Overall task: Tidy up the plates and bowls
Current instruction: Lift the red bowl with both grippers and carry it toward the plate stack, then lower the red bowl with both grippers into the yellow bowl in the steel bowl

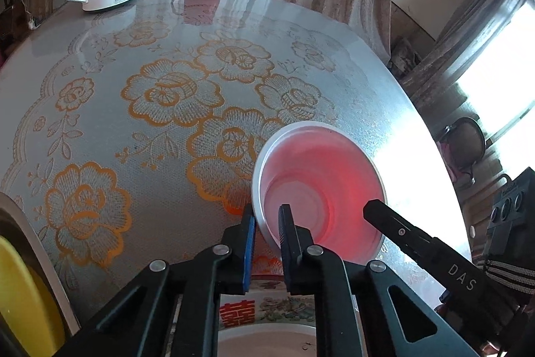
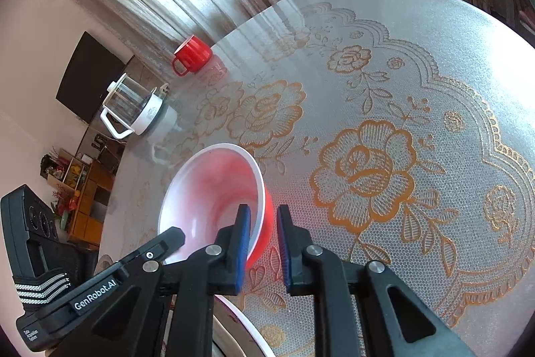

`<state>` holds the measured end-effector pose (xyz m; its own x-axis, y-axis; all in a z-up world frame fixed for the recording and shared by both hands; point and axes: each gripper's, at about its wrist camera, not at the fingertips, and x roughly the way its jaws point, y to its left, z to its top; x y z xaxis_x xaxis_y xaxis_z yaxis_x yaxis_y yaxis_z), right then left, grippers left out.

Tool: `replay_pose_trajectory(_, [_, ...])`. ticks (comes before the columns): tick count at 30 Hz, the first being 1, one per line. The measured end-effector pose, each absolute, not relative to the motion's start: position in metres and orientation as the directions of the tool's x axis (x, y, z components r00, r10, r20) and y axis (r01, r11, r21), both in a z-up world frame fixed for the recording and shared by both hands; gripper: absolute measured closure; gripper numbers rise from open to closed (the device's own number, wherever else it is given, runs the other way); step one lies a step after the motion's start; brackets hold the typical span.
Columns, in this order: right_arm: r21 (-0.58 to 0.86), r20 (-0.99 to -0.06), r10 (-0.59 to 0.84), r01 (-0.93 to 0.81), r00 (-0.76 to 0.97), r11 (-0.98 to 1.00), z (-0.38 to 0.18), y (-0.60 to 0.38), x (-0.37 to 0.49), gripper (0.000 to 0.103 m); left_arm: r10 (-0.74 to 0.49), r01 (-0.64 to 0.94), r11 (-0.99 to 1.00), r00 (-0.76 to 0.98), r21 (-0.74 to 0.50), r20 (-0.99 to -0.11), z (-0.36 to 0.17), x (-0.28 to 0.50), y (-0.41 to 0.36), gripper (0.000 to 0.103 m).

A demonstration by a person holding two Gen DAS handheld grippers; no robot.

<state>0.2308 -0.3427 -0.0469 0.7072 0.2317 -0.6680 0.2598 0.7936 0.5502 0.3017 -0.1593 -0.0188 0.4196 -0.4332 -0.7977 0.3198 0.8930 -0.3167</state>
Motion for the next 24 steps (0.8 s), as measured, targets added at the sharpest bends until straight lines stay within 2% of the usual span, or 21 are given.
replay_pose_trajectory(24, [0.578, -0.615, 0.287, 0.171, 0.735, 0.798, -0.024, -0.310, 0.215, 0.092, -0.397, 0.298, 0.916, 0.591, -0.267, -0.702, 0.024, 0.250, -0.119, 0.089])
